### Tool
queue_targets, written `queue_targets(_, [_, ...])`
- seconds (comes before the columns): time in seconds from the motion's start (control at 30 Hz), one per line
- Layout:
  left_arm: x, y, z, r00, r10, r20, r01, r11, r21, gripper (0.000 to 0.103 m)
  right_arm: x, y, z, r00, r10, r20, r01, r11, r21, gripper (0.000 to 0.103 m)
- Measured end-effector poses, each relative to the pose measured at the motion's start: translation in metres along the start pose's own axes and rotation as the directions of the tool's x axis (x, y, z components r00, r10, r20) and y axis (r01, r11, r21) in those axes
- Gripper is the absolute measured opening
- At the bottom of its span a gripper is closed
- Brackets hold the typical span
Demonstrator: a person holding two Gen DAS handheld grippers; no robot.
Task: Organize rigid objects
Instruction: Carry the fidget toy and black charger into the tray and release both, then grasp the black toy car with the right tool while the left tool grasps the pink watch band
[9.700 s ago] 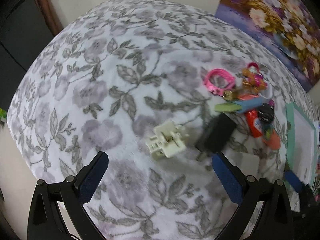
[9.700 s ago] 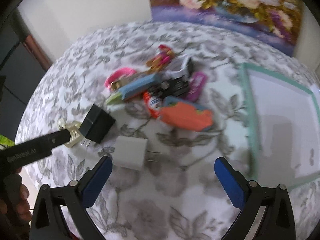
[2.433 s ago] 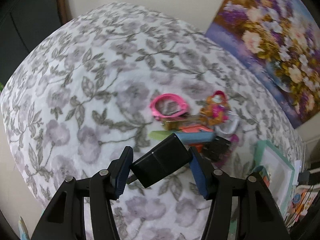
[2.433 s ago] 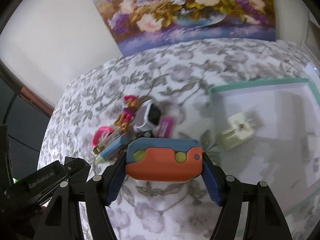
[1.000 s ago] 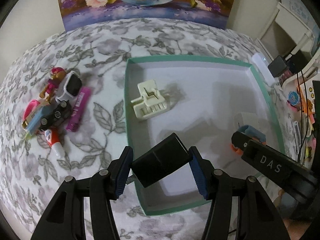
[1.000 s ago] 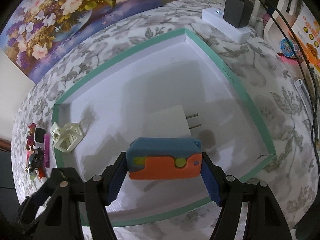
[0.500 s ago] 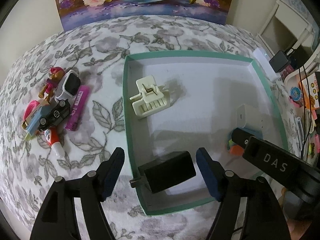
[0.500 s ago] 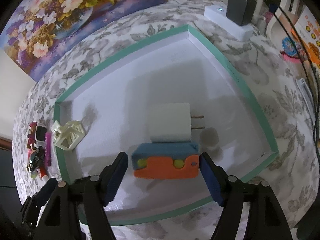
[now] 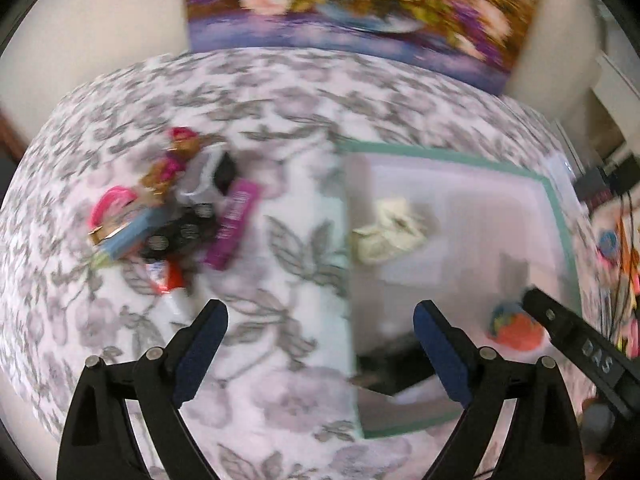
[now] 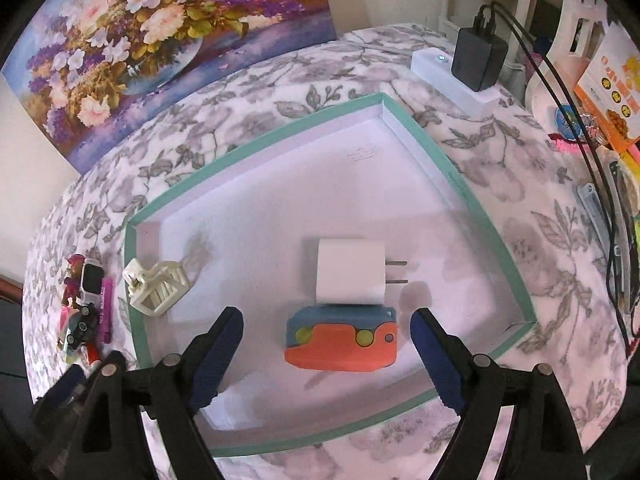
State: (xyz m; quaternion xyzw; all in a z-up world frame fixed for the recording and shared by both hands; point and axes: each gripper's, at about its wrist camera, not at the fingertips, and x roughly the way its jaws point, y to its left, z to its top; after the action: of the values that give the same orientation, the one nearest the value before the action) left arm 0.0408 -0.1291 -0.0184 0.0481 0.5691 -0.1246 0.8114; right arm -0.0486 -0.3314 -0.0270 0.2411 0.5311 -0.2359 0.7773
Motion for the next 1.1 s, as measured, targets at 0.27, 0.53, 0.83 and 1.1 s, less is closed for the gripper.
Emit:
queue_targets(0.27, [-0.004, 0.064, 0.013, 0.997, 0.065, 0.033, -0.059, 0.985, -0.164, 0.095, 0.001, 0.029, -0.005, 1.000, 0.009, 0.019, -0.008, 0.997, -0.071, 0.103])
queue_targets(0.53, [-0.014, 0.129, 0.024, 0.994, 0.077, 0.075, -0.049, 0.944, -0.326, 0.096, -0.014, 0.069, -0.007, 0.994, 0.060, 0.096, -0.045, 0.988, -0.150, 0.103])
queue_targets(0.83, [-0.029, 0.189, 0.034, 0.990, 0.081, 0.115, -0.028, 0.913, -0.406, 0.096, -0.031, 0.132, -0.009, 0.966, 0.199, 0.167, -0.150, 0.953, -0.264, 0.103])
queue_targets(1.1, [-0.010, 0.227, 0.029, 0.998, 0.053, 0.040, -0.027, 0.880, -0.474, 0.096, -0.003, 0.205, -0.032, 0.960, 0.271, 0.065, -0.220, 0.880, -0.422, 0.103])
